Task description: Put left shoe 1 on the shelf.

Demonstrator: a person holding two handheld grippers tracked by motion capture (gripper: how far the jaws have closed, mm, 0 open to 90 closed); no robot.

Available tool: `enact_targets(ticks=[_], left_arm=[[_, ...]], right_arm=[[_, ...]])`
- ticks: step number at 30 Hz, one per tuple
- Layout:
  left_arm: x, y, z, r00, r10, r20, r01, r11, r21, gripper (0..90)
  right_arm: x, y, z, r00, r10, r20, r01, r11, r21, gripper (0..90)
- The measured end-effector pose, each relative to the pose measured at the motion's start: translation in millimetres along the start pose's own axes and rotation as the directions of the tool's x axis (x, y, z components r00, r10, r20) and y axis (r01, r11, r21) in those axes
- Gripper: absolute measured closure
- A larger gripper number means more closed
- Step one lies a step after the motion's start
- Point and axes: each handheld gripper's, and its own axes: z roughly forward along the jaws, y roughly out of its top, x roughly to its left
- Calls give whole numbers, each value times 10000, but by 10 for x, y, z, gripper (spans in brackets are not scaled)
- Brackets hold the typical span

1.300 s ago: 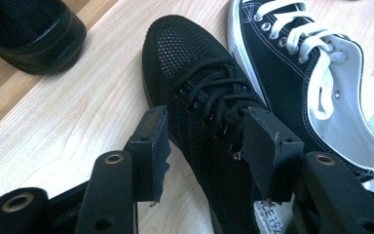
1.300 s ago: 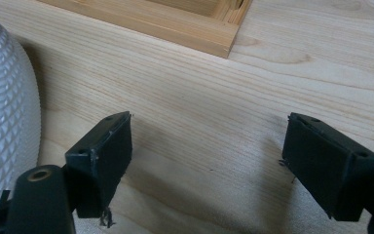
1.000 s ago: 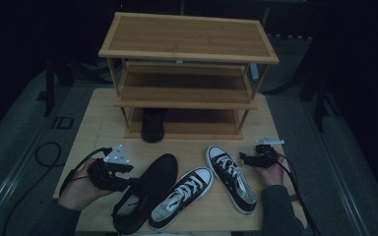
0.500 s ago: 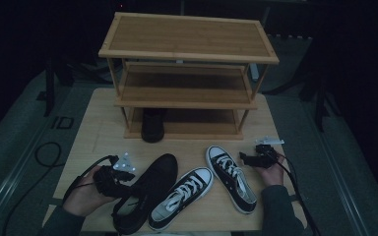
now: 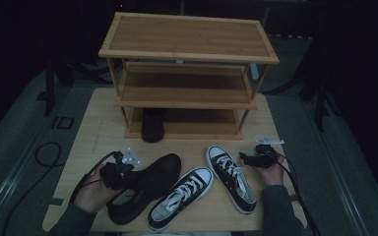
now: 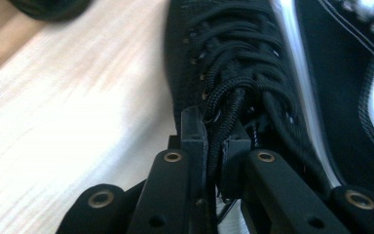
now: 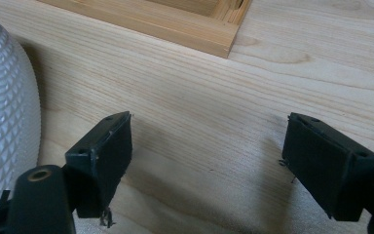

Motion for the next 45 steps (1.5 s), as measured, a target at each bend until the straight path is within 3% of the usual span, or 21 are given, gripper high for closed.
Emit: enact_targets(ticks=[3,6,16,17,30,38,45], left_arm=[[71,27,32,9994,-291,172,295,9993,-229,851],[98,73,73,9988,-476,62,478,9979,-429,852],[123,354,245,9990,-448,42,450,9974,-564,852],[132,432,292,9986,-515,80,519,9968,-613,852],[174,741,483,9964,-812,264,831,9932,-819,850],[235,999,576,9948,-1021,20,1018,9895,-1026,853],[377,1231,693,9890,-1440,-336,1390,9829,-1209,853]], right_arm=[[0,0,0,10000,2,-1,-2,10000,1,184],[0,0,0,10000,2,0,-2,10000,1,184],[-1,0,0,10000,-2,-3,2,10000,1,184],[-1,0,0,10000,0,-2,0,10000,2,184],[-1,0,1,10000,3,-2,-3,10000,-5,184],[-1,0,1,10000,4,-8,-4,10000,-5,184],[-3,1,1,10000,-10,-20,10,10000,-8,184]])
